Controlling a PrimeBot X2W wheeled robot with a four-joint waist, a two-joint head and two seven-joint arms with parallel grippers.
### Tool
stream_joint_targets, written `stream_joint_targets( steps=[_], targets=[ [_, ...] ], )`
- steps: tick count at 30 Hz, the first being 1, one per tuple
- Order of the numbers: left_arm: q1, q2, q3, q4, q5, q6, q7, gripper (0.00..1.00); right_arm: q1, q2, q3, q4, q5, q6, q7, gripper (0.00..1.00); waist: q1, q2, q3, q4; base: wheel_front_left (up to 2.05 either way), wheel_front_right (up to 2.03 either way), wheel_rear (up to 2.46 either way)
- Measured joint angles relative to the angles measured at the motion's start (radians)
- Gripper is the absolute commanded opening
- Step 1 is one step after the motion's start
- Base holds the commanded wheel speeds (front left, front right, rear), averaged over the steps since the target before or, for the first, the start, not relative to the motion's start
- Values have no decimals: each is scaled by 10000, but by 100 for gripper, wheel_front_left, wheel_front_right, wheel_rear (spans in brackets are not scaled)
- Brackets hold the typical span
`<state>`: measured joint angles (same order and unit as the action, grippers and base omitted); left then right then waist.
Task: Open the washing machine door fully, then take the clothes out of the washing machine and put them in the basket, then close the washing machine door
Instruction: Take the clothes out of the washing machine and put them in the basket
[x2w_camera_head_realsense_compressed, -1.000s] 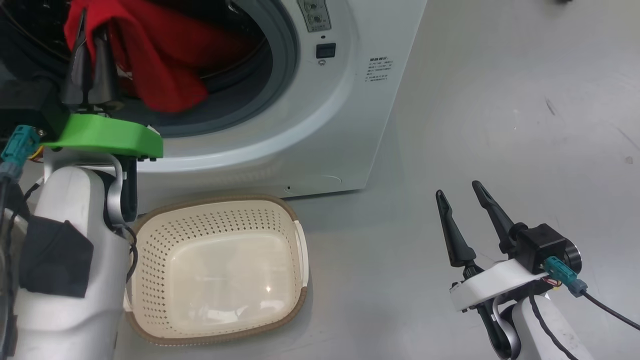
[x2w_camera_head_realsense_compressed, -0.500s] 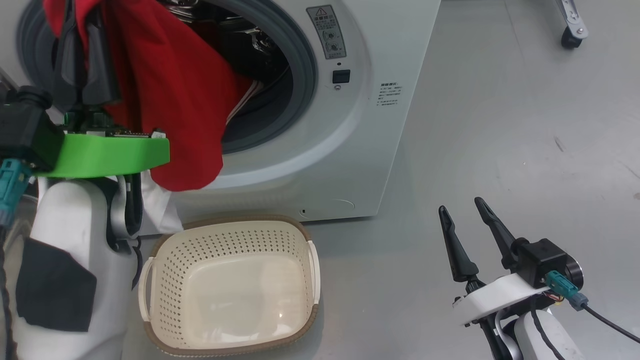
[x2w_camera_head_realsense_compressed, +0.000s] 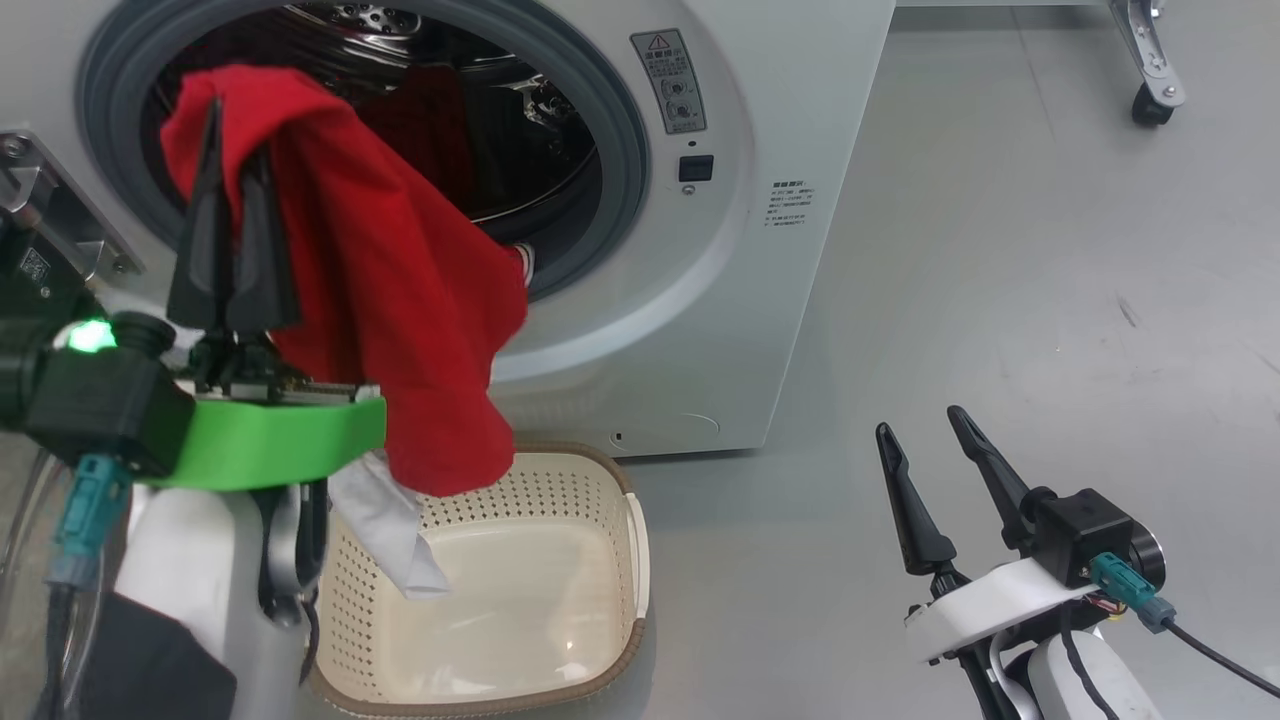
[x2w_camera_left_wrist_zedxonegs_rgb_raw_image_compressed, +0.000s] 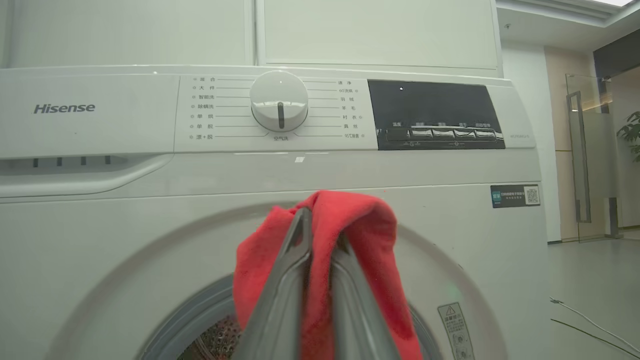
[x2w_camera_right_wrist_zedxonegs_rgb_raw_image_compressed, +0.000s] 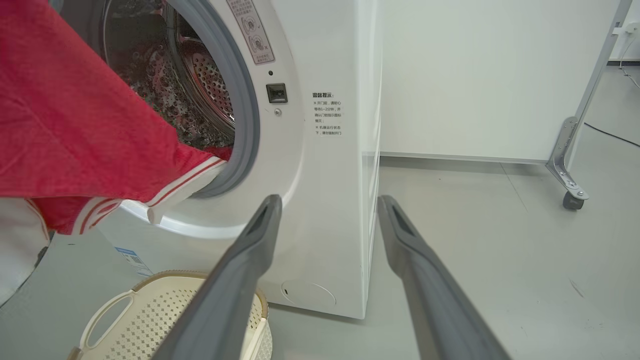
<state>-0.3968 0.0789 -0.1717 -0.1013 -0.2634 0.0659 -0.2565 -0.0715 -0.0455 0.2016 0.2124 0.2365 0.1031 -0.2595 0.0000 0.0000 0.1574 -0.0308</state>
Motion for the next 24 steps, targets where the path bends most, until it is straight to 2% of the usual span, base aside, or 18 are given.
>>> stream_joint_targets(
  steps=[11, 24],
  targets=[
    [1997, -134, -249, 725, -598, 128, 579, 0, 8, 2, 127, -180, 0, 2, 0, 100, 0, 0, 317, -50, 0, 0, 0],
    [2537, -150, -458, 2182, -765, 182, 1085, 0, -154, 2, 318, -502, 2, 13, 0, 100, 0, 0, 1193, -408, 0, 0, 0]
  ],
)
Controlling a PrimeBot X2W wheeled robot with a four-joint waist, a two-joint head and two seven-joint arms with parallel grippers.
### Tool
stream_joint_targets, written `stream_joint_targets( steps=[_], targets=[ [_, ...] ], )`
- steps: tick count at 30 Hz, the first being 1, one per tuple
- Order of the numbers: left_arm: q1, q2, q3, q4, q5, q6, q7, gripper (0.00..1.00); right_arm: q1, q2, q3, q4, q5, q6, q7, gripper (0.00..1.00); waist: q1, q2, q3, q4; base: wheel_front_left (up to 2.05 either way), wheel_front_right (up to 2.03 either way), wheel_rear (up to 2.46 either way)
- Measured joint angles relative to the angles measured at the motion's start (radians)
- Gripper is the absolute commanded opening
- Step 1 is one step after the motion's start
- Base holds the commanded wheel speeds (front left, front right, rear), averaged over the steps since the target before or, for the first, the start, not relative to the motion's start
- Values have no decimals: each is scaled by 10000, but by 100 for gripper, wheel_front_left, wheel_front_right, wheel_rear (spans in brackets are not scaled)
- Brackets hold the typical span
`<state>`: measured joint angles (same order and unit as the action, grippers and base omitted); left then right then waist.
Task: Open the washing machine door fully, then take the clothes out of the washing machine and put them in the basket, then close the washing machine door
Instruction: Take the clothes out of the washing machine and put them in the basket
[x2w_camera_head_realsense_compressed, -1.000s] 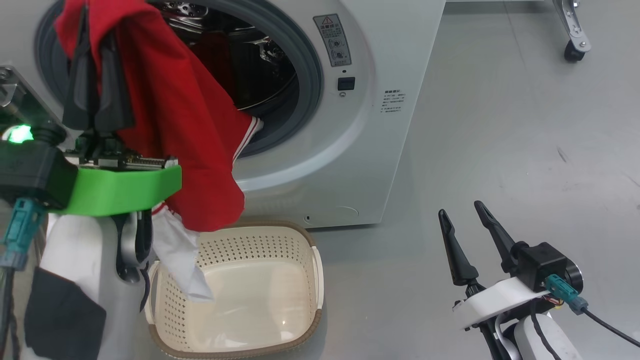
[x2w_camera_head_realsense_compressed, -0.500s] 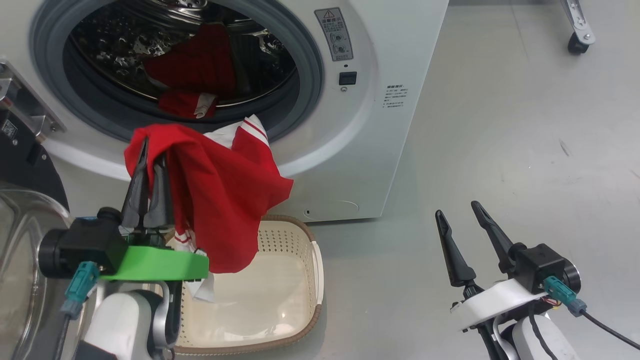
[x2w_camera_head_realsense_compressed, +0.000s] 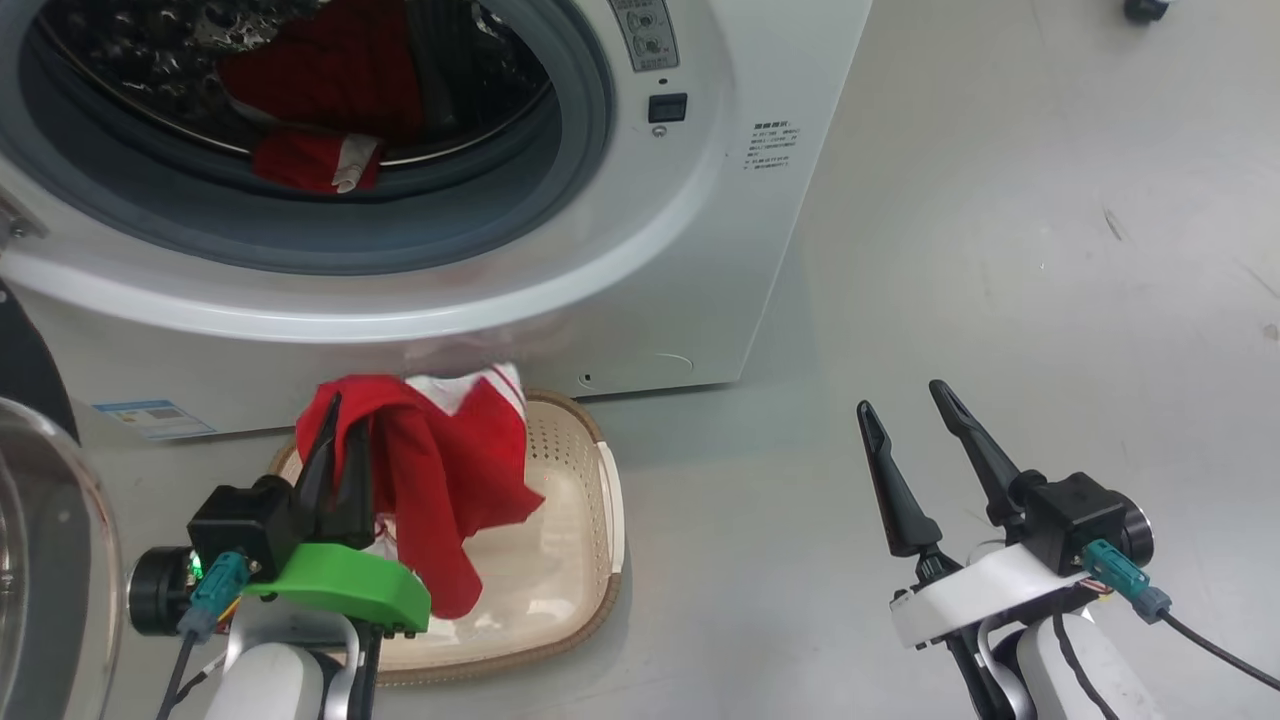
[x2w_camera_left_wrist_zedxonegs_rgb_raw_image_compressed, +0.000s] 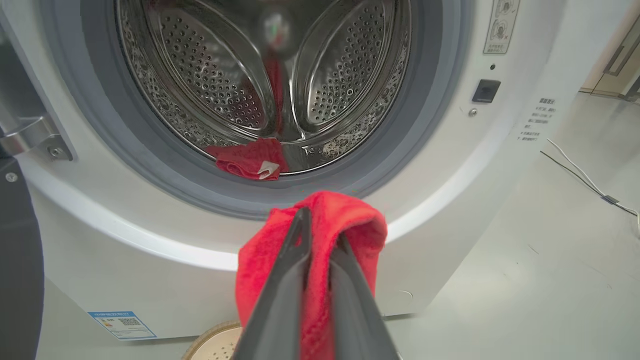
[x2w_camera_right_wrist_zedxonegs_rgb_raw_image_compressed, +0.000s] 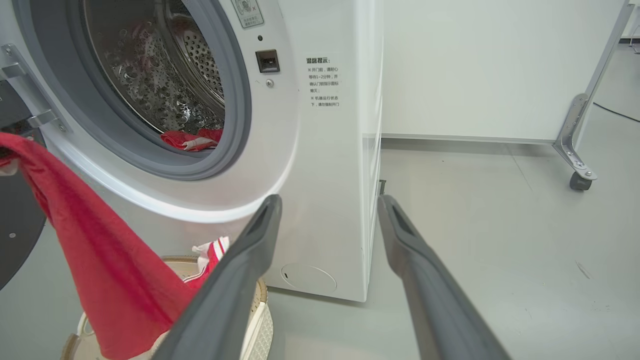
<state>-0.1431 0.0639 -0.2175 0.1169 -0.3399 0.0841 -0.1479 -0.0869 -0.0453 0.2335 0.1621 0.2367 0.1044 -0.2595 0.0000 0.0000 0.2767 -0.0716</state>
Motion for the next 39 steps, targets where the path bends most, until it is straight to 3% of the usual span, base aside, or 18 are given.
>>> stream_joint_targets(
  steps=[15, 30, 39],
  targets=[
    [-1238, 90, 146, 1404, 42, 4, 462, 0, -870, -2, 150, -612, 188, 2, 0, 100, 0, 0, 1632, -603, 0, 0, 0],
    [-2746, 82, 77, 4034, -123, -209, 1214, 0, -1837, -4, 180, -880, 270, 0, 0, 100, 0, 0, 3572, -1155, 0, 0, 0],
    [-3490, 65, 100, 5630, -211, -370, 1392, 0, -2151, -4, 205, -861, 270, 0, 0, 100, 0, 0, 4198, -1338, 0, 0, 0]
  ],
)
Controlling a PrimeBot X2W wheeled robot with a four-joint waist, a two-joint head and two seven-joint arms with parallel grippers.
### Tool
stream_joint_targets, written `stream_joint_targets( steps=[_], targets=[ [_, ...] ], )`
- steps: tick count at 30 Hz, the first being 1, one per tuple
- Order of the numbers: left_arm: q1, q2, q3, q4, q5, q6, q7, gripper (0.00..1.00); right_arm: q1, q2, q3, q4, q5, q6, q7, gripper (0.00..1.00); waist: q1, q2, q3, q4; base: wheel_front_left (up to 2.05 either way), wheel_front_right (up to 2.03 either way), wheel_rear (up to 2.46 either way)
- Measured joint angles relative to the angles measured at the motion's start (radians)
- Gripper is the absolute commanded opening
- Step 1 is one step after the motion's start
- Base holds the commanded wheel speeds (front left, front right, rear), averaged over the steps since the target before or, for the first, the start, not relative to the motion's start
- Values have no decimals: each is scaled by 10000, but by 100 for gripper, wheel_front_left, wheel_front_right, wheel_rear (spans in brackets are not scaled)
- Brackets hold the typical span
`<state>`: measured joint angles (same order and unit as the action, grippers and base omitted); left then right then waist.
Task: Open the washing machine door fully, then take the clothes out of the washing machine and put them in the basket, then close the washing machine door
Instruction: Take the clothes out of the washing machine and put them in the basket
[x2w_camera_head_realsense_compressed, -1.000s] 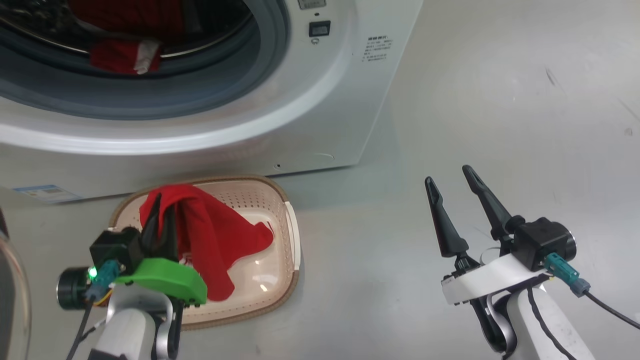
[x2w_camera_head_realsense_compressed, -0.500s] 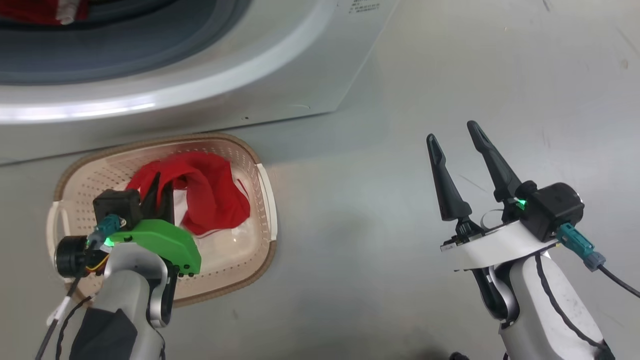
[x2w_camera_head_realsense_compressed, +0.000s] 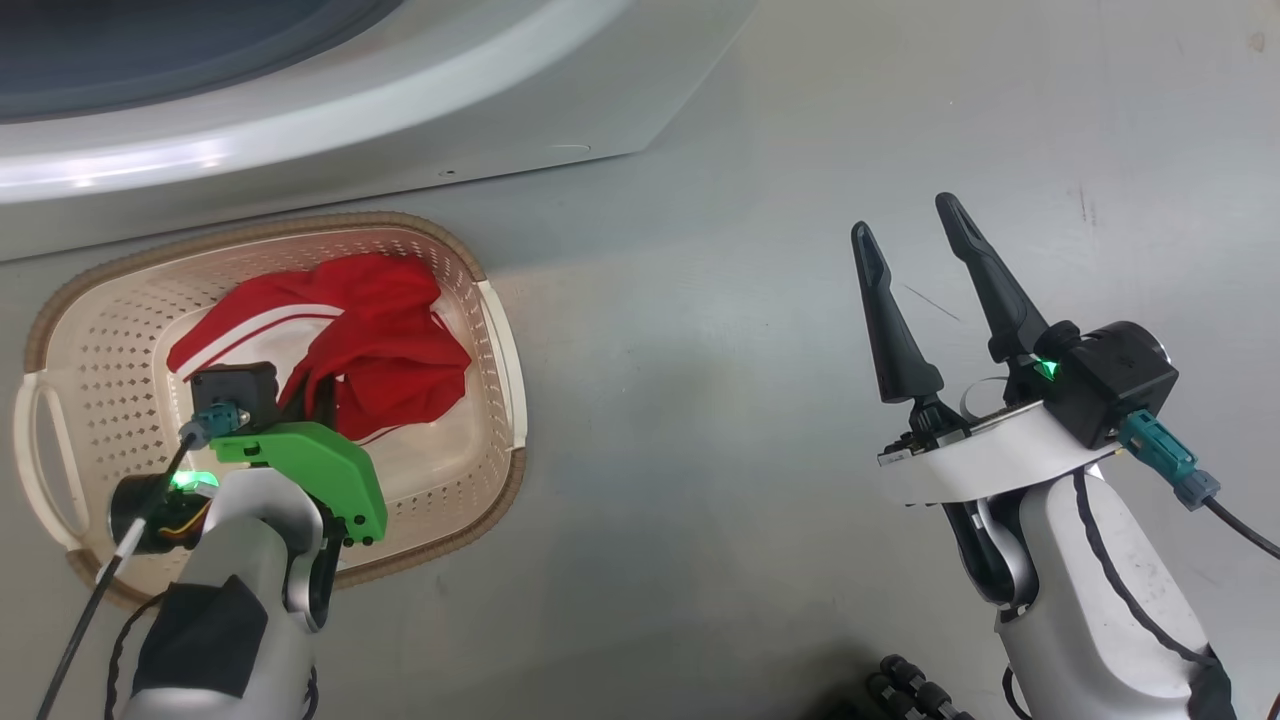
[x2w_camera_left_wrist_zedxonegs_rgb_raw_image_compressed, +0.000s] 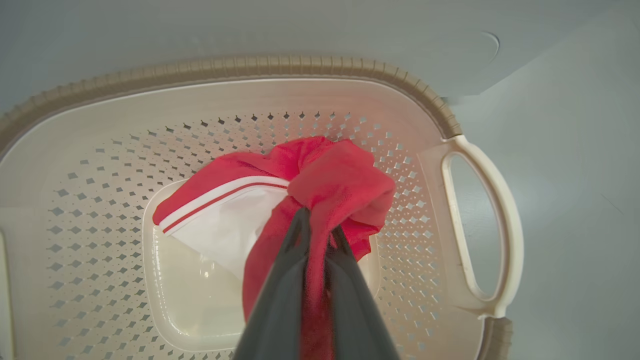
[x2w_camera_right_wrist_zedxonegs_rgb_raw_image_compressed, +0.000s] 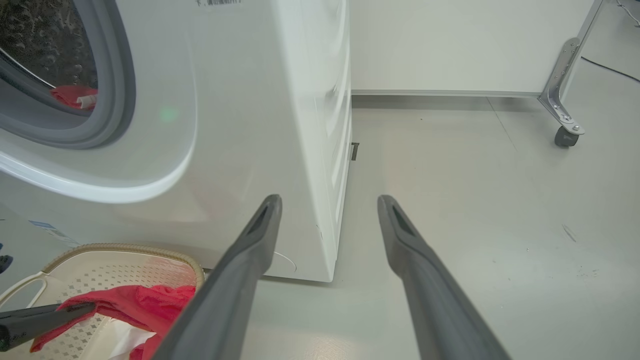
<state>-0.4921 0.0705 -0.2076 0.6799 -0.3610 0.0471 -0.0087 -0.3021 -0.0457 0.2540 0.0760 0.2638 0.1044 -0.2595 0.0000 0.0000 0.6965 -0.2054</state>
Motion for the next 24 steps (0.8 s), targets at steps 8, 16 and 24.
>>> stream_joint_targets(
  steps=[8, 16, 24],
  targets=[
    [-596, -96, 94, 905, -259, -157, -42, 0, -85, 0, -40, 119, 0, -2, 0, 100, 0, 0, 63, 20, 0, 0, 0],
    [-736, -217, 73, 1634, -368, -359, -637, 100, -128, -2, -71, 397, 0, -2, 0, 100, 0, 0, -280, 158, 0, 0, 0],
    [-734, -244, -38, 1862, -412, -629, -1802, 100, -119, -4, -174, 698, -2, -2, 0, 100, 0, 0, -1035, 380, 0, 0, 0]
  ],
)
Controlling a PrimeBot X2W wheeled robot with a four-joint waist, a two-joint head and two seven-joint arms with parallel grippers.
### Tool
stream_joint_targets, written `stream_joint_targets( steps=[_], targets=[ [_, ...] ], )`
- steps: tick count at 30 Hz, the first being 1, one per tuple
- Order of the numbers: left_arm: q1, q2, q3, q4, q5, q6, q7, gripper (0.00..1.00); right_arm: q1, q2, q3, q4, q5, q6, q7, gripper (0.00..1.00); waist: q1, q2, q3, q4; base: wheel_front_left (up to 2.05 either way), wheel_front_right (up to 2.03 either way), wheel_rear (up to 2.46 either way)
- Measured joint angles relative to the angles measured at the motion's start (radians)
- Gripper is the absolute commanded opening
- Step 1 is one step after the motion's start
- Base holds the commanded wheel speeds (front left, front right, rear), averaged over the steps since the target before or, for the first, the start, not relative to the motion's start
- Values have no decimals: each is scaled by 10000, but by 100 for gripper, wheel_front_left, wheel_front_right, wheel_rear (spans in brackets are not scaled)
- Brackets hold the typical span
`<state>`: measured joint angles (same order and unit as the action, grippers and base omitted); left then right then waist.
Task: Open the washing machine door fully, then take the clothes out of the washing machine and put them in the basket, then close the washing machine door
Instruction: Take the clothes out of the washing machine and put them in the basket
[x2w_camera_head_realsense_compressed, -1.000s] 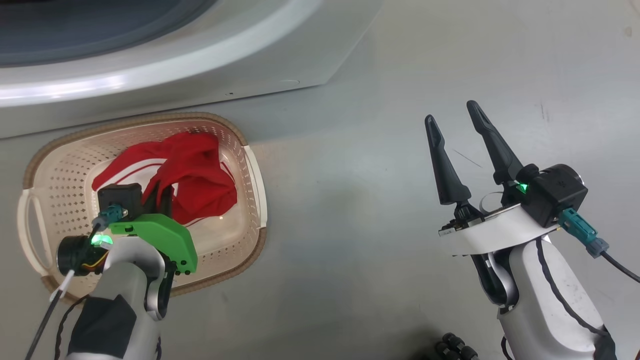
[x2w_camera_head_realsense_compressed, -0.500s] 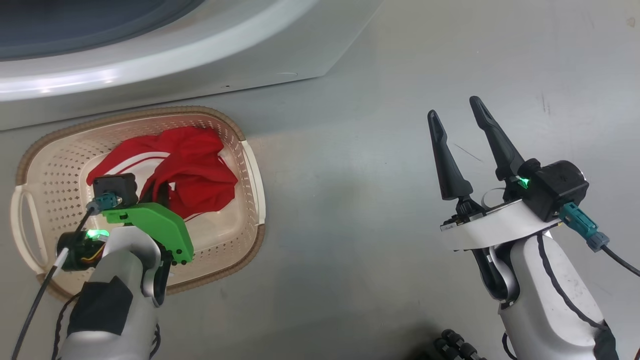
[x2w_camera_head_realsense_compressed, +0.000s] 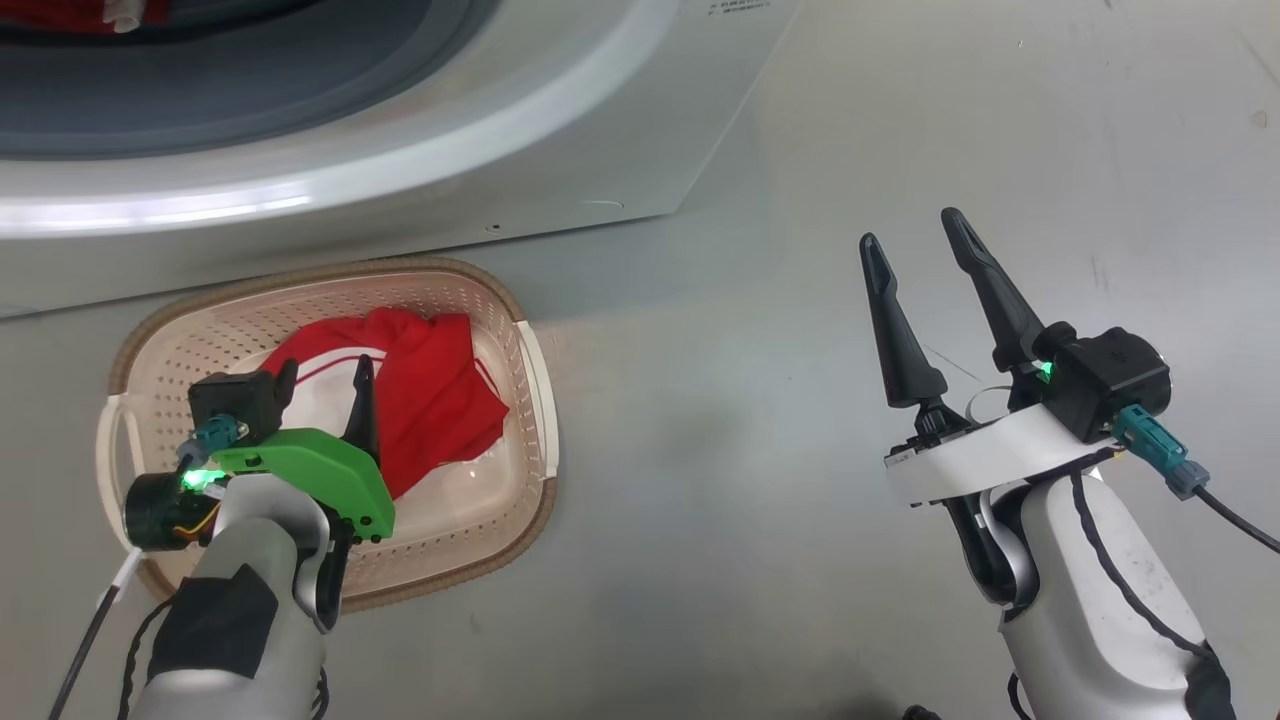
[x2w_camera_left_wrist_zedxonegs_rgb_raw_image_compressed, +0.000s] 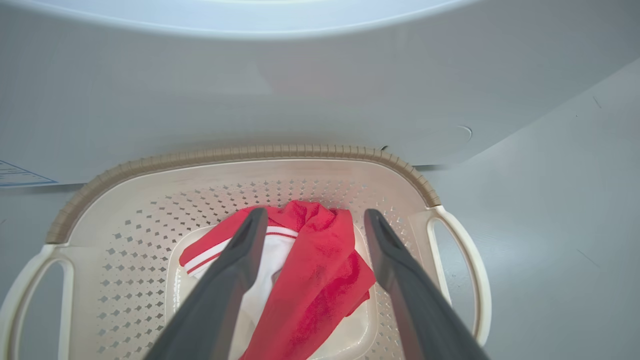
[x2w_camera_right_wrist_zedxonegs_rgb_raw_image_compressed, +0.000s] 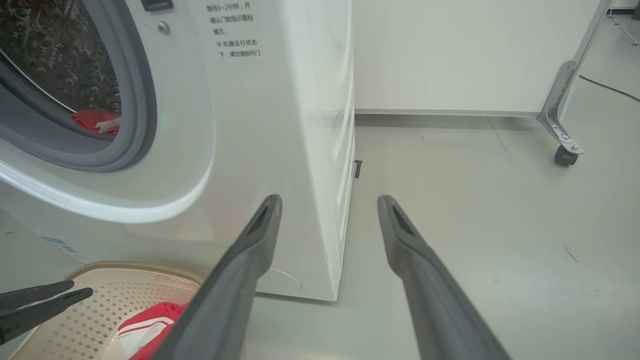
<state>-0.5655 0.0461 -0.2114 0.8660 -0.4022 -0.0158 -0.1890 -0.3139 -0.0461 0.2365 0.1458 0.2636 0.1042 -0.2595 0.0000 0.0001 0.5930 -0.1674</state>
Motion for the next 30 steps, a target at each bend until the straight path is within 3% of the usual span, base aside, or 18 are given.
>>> stream_joint_targets(
  steps=[18, 30],
  targets=[
    [596, -115, -79, -1003, -17, -347, -631, 100, 1285, -4, -796, 619, -213, 0, 0, 100, 0, 0, -2158, 800, 0, 0, 0],
    [1395, -134, 341, -3499, 257, -288, -631, 100, 2029, 2, -876, 757, -261, 0, 0, 100, 0, 0, -3710, 1382, 0, 0, 0]
  ],
)
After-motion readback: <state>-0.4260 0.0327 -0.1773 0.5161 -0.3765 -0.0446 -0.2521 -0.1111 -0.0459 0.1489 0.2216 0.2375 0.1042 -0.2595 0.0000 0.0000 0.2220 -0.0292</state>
